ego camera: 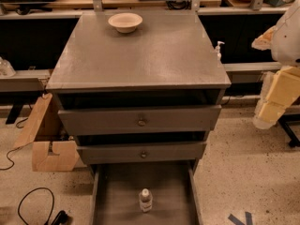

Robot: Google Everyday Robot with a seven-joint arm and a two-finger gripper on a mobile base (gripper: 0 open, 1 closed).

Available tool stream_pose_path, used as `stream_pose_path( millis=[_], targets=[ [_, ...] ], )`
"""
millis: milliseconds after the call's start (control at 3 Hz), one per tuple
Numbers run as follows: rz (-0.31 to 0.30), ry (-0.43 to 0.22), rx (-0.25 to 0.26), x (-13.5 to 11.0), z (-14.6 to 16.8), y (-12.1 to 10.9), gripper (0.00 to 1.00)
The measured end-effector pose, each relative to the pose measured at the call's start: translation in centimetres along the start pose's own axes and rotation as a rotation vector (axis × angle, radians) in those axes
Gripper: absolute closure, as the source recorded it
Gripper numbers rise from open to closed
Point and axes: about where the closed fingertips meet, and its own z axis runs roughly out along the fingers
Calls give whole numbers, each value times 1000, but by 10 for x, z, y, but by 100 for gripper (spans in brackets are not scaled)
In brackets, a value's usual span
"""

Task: Pick blue plastic bottle from bottom drawer and place on counter

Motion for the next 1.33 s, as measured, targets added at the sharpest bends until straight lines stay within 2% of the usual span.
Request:
stream_pose_path(
  millis=[333,667,1000,1333],
  targets=[
    [0,-2,0,0,1,0,0],
    [3,-43,-4,2,9,0,0],
    [5,-160,-59,16,61,7,0],
    [52,-452,-44,37,142,4,0]
  ],
)
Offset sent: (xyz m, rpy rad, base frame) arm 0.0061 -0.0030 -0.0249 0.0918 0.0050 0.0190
